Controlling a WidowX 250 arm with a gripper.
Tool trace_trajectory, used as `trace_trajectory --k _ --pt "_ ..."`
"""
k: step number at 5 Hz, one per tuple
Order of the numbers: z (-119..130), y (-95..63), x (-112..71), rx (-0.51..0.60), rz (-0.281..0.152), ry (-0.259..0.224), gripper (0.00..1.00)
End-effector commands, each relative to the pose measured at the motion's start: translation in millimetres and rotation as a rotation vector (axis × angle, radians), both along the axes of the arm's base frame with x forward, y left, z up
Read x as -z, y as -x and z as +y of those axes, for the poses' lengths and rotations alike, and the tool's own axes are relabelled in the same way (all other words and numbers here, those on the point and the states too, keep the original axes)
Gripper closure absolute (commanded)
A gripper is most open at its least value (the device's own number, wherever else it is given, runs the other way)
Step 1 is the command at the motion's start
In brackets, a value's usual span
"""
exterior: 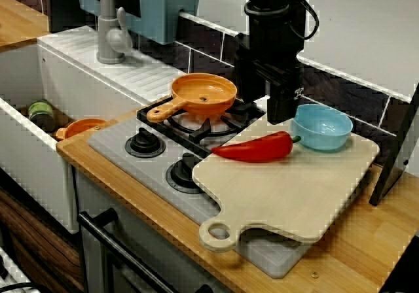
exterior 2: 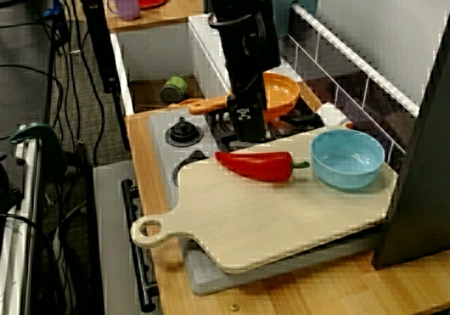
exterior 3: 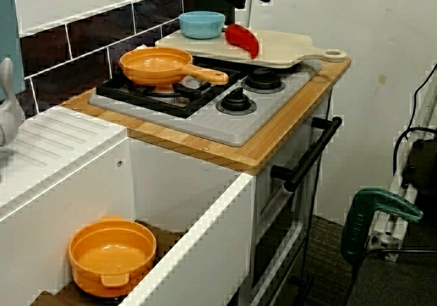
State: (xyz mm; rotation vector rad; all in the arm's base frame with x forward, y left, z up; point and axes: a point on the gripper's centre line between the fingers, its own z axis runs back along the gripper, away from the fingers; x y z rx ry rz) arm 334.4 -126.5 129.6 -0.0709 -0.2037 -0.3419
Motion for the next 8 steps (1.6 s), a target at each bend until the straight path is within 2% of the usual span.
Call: trace_trajectory --k 1,2,8 --pt "-13.0 -5.4 -3.7 0.075 -0.059 -0.016 0.00" --pt "-12.1 -12.1 3.7 0.042 -0.062 -0.036 0.00" --pt "-12.1 -12.1 3.7 0.042 -0.062 -0.036 0.00"
